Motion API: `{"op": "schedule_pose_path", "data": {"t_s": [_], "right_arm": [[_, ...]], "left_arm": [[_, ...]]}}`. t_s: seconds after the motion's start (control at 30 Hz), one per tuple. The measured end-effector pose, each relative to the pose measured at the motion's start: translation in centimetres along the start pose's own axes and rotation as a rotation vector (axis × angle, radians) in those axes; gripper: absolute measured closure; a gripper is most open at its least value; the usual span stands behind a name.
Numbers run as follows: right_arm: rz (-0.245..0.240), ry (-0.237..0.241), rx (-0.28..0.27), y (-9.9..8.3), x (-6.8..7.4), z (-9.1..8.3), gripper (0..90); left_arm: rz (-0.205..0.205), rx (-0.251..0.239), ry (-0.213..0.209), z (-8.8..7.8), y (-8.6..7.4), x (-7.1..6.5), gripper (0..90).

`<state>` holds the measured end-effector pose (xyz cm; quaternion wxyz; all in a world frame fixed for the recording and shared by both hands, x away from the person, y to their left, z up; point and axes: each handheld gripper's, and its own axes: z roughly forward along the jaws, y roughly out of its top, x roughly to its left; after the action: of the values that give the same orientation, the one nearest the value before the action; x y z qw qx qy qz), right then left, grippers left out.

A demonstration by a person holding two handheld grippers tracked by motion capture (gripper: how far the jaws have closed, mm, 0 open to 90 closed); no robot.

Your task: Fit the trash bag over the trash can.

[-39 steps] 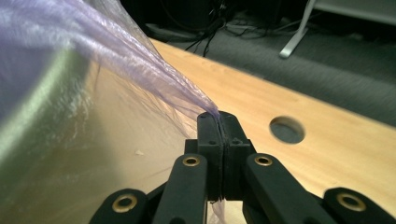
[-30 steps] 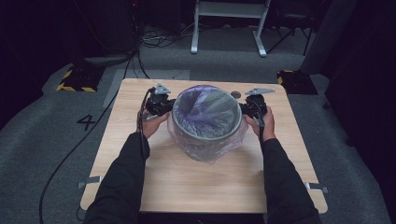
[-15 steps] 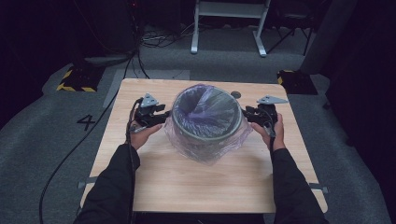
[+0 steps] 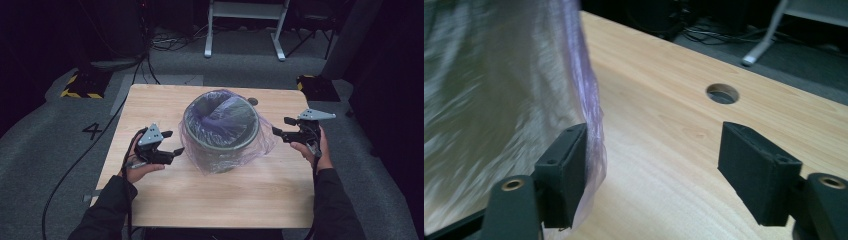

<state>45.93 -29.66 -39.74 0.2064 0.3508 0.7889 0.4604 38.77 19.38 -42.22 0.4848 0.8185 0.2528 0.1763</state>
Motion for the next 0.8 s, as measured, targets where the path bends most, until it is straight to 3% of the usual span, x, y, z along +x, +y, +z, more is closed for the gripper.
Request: {"op": "schedule_pose_path", "data": {"t_s": [0.13, 0.27, 0.37, 0.4, 0.5, 0.53, 0.57, 0.63, 0.8], "right_arm": [[-0.075, 0.054, 0.014, -0.1, 1.3, -1.1, 26.8], [-0.153, 0.117, -0.018, -0.1, 3.4, -2.0, 26.0], [-0.198, 0.155, -0.027, -0.2, 5.3, -2.0, 29.3], [-0.206, 0.151, -0.032, -0.3, 5.8, -1.8, 34.0], [-0.246, 0.169, -0.026, -0.8, 7.2, -0.8, 73.8], [-0.262, 0.164, -0.014, -1.0, 7.6, -0.5, 84.7], [-0.269, 0.165, -0.01, -1.3, 7.9, -0.1, 90.0], [-0.254, 0.17, -0.005, -1.9, 8.0, 0.6, 90.0], [-0.158, 0.18, 0.0, -3.5, 6.9, 1.7, 90.0]], "left_arm": [[0.012, -0.01, -0.057, 0.0, -0.2, -1.3, 22.9], [0.033, -0.026, -0.111, 0.4, 0.2, -2.5, 22.3], [0.078, -0.003, -0.122, 1.3, 0.6, -3.3, 30.7], [0.1, 0.011, -0.122, 1.6, 0.6, -3.4, 41.4], [0.132, 0.035, -0.107, 2.6, 0.6, -3.4, 68.8], [0.131, 0.04, -0.106, 2.9, 0.5, -3.2, 77.5], [0.127, 0.041, -0.107, 3.1, 0.4, -3.0, 82.3], [0.111, 0.05, -0.109, 3.5, 0.1, -2.6, 89.6], [0.09, 0.073, -0.097, 4.2, -0.6, -2.3, 89.6]]}}
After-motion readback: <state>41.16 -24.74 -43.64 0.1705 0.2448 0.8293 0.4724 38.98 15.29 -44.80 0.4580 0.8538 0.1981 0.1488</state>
